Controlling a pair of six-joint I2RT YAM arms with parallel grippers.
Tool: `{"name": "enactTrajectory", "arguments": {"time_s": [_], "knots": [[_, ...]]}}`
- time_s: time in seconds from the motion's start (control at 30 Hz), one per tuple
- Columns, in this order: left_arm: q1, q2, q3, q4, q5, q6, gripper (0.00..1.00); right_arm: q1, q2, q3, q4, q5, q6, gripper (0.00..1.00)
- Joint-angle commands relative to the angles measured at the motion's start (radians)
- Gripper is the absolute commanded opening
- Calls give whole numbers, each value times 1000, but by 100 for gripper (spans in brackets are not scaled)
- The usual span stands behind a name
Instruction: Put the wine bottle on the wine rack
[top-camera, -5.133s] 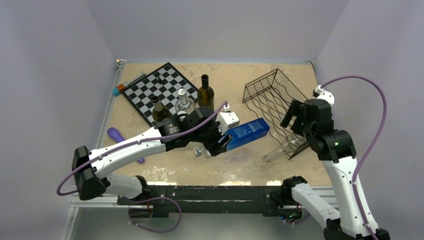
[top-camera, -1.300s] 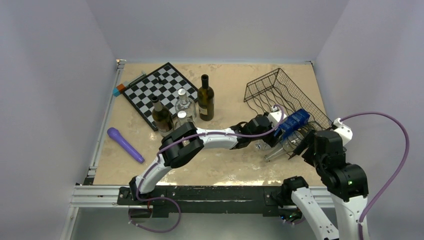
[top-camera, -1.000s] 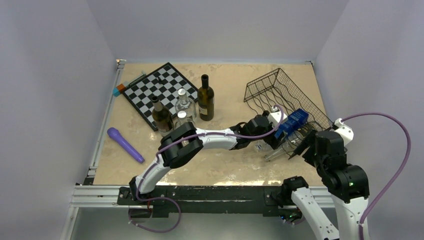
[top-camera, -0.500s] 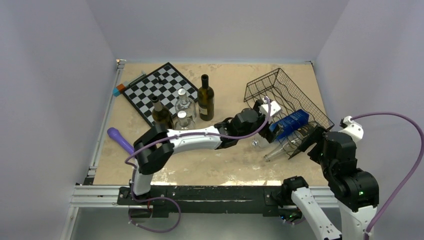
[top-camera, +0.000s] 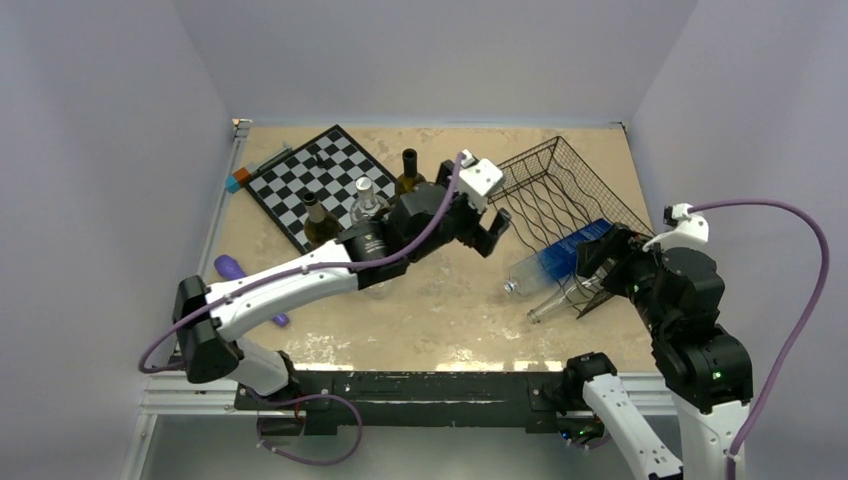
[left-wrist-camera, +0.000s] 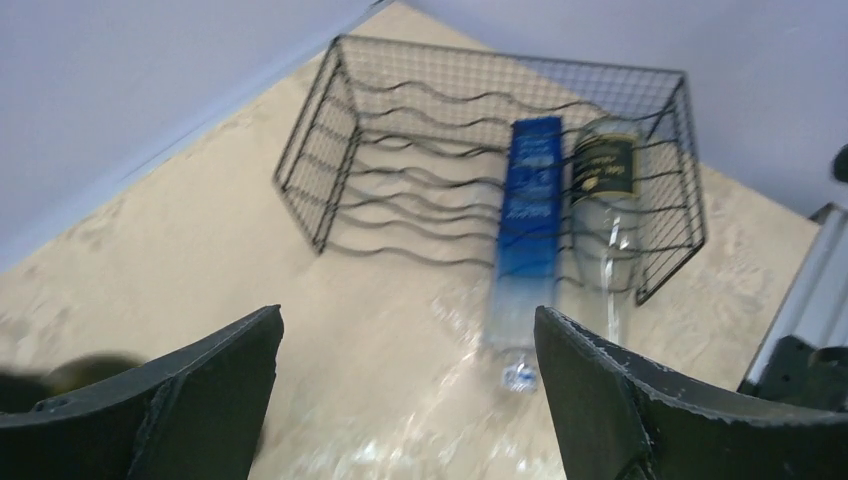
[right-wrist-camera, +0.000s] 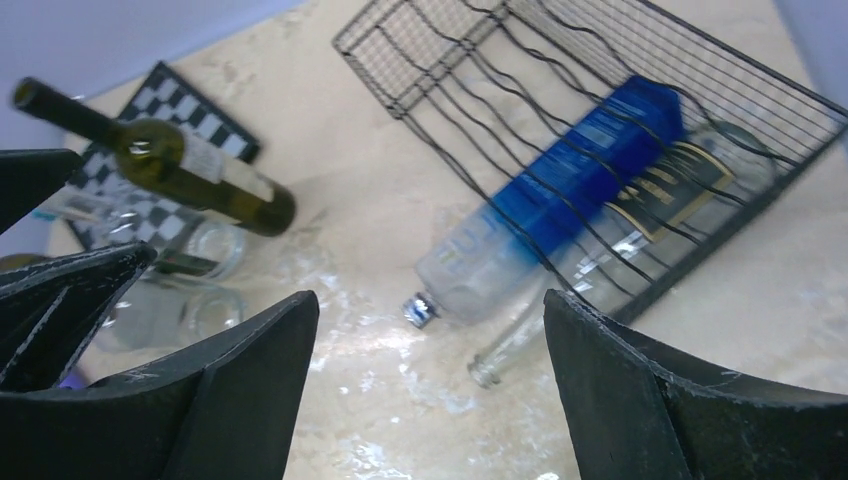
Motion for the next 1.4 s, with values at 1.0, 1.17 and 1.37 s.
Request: {"name": "enactTrajectory", "arguments": {"time_s": [1.0,1.17,1.37], "knots": [[791,-416,-158,-672,48,-159,74,25,259,-73,373,-374,59,81],[794,-431,-237,-563,43,-129,57,25,262,-68,358,-364,51,81],[794,-437,-239,-556,10,-94,22,25,263,-57,344,-353,40,81]]}}
